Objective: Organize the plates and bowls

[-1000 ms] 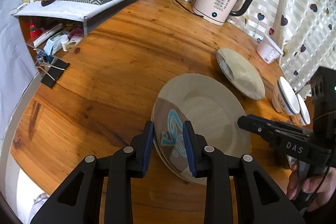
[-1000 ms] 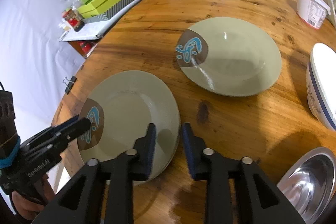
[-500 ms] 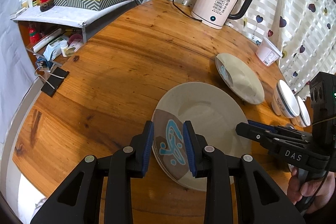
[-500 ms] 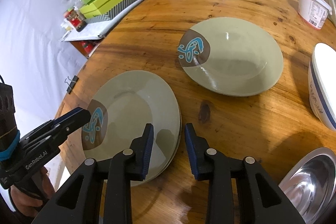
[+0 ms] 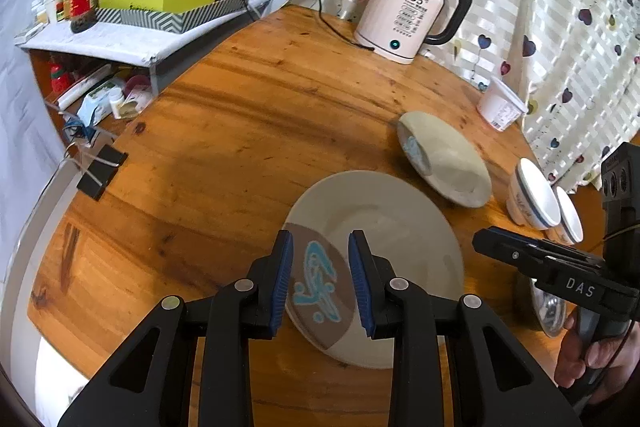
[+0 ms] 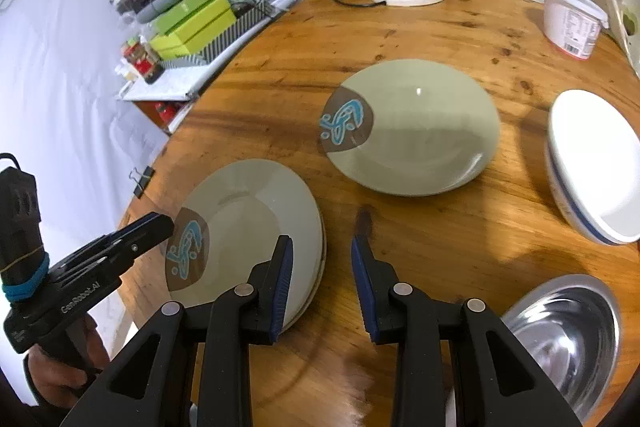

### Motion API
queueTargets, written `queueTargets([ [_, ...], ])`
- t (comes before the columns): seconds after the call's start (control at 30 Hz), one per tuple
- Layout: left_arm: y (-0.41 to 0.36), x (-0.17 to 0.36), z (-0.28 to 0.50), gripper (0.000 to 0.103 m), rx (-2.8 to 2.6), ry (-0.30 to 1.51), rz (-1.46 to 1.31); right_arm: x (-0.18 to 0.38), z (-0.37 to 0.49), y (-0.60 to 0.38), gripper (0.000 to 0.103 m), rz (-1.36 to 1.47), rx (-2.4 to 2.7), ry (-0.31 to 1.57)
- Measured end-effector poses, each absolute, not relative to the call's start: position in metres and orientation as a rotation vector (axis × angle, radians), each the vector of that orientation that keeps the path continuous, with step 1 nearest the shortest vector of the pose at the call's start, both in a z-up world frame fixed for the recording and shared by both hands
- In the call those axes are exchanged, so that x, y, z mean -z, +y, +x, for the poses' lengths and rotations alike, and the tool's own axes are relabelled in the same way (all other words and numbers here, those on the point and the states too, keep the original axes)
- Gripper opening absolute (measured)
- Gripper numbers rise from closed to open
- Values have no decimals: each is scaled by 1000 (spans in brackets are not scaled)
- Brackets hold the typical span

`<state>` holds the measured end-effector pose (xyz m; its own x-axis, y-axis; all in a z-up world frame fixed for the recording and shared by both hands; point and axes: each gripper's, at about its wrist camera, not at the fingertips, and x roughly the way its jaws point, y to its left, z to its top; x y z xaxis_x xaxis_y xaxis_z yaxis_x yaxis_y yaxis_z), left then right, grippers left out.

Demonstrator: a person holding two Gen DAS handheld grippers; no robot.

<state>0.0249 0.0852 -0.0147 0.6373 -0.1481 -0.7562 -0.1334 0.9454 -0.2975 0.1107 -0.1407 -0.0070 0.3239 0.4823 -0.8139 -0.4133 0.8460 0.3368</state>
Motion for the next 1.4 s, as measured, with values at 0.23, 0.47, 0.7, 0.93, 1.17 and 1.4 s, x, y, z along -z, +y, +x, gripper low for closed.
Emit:
queueTargets([
  [0.23, 73, 7, 32, 30, 55, 876, -319, -1, 110, -155, 49, 101, -563, 1071],
  [0.47, 62, 2, 41, 30, 96, 875, -306, -4, 112, -168, 55, 124, -532, 1062],
  [0.7, 53, 0, 49, 30, 122, 883, -286, -1, 114, -176, 56, 137, -512, 1068],
  [0.93, 45, -2, 60, 30, 144, 887, -270, 1, 118, -179, 56, 141, -494, 1077],
  [1.17, 38, -1, 73, 30, 171, 901, -257, 1, 122, -184, 56, 148, -475, 1083],
  [1.4, 35, -1, 90, 30, 193, 912, -252, 2, 127, -188, 56, 164, -456, 1084],
])
